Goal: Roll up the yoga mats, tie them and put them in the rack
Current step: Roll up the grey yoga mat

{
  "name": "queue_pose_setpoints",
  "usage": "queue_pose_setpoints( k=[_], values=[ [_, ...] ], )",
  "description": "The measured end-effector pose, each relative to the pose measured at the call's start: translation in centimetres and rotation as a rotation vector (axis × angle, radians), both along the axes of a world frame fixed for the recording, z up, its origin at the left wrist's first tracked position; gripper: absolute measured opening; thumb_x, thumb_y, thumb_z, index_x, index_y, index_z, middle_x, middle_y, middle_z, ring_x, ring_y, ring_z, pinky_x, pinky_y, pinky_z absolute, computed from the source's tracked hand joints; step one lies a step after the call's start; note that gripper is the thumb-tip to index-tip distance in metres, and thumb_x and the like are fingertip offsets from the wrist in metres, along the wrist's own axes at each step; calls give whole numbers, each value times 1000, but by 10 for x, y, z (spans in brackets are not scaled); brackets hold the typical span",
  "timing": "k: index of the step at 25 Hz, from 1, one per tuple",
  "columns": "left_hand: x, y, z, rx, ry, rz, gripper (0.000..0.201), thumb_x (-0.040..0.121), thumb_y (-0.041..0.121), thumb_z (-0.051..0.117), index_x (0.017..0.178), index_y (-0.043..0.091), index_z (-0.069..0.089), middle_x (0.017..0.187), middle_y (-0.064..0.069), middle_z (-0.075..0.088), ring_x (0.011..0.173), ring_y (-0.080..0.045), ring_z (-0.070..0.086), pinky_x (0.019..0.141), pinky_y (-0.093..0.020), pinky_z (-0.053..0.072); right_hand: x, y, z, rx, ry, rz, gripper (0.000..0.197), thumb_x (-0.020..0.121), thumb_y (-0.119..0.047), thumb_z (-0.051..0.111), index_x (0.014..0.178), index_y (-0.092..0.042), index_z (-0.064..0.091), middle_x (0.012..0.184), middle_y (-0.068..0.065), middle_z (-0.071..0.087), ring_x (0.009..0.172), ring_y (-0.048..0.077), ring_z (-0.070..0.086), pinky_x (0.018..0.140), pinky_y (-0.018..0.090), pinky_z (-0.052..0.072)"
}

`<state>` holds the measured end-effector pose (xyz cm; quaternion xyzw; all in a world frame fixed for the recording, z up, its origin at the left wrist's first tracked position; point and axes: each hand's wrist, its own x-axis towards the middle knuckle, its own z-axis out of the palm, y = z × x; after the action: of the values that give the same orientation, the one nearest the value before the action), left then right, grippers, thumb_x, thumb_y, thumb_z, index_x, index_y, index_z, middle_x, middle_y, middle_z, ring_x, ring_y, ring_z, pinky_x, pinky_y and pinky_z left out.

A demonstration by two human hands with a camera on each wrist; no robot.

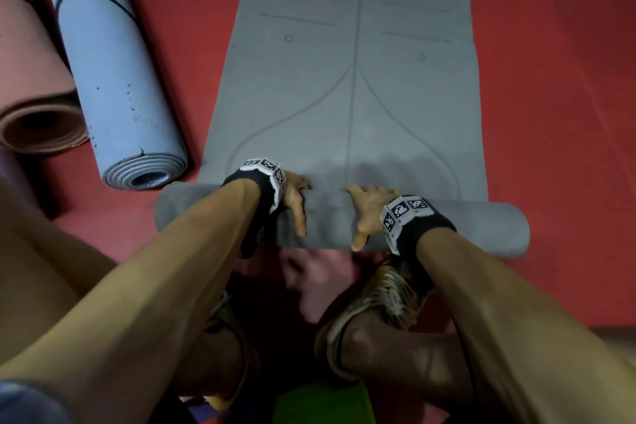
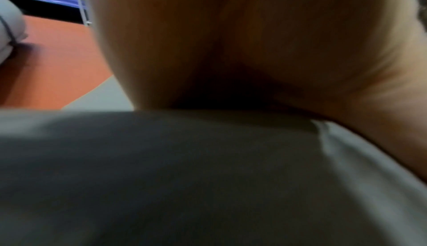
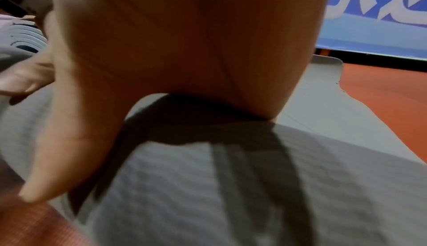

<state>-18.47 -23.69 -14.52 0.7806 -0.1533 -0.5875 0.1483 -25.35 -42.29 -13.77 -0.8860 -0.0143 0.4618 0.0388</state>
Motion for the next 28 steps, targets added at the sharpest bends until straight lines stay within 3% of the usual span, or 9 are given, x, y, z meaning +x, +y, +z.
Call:
queue_pose_setpoints(
  k=[4,7,11,15,17,20,23,26,28],
  values=[
    [-2,1,-1,-19,35,22,51,53,13,94,96,24,68,101,1,72,97,-21,68,84,-35,57,10,-1,4,62,110,-124,128,46,-32,96,154,-31,26,145,1,52,128,27,53,100,39,49],
    [-10,4,-3,-31,-24,72,70,63,11,91,124,20,57,113,-1,67,106,-23,64,91,-35,54,27,1,4,65,217,-127,132,39,-27,97,154,-26,31,146,-1,51,130,26,53,101,39,51],
    [-22,7,-13,-38,-190,-47,102,52,37,95,140,27,44,126,3,64,117,-19,60,101,-31,46,41,-6,-16,130,349,-194,101,24,-27,100,119,-22,64,123,6,68,101,31,70,82,51,60],
    [-17,1,-9,-1,-205,-68,87,51,35,95,128,28,56,112,5,67,109,-18,63,93,-28,49,30,-5,-12,152,292,-195,132,27,-28,96,147,-21,42,145,1,51,128,30,53,99,43,52],
    [-11,-1,-4,19,-175,-74,74,51,33,95,117,27,62,104,7,67,104,-17,64,90,-28,51,20,-3,-7,184,245,-241,129,39,-23,96,152,-21,34,146,4,50,134,28,48,103,41,48],
    [-1,0,-3,47,-24,-8,71,42,32,98,106,22,67,111,1,70,102,-24,68,90,-42,56,0,0,-2,42,30,-46,126,53,-43,92,155,-31,18,152,5,39,138,31,39,109,46,36],
    [4,0,-8,54,58,6,79,31,37,99,103,22,70,113,-2,71,103,-28,68,90,-46,56,-8,5,4,-11,-49,6,123,53,-48,91,152,-33,20,148,3,45,135,31,42,106,46,28],
    [-4,3,-3,31,27,37,47,57,23,93,99,23,71,102,1,74,101,-25,69,88,-33,56,6,3,5,29,50,-75,125,47,-40,95,152,-33,28,143,-1,53,132,27,50,107,41,38],
    [-10,6,-2,8,-92,35,63,59,27,93,115,24,64,110,2,70,107,-23,65,91,-30,52,19,1,5,79,126,-130,128,40,-33,96,152,-29,34,143,-2,54,130,23,53,103,36,46]
  ],
)
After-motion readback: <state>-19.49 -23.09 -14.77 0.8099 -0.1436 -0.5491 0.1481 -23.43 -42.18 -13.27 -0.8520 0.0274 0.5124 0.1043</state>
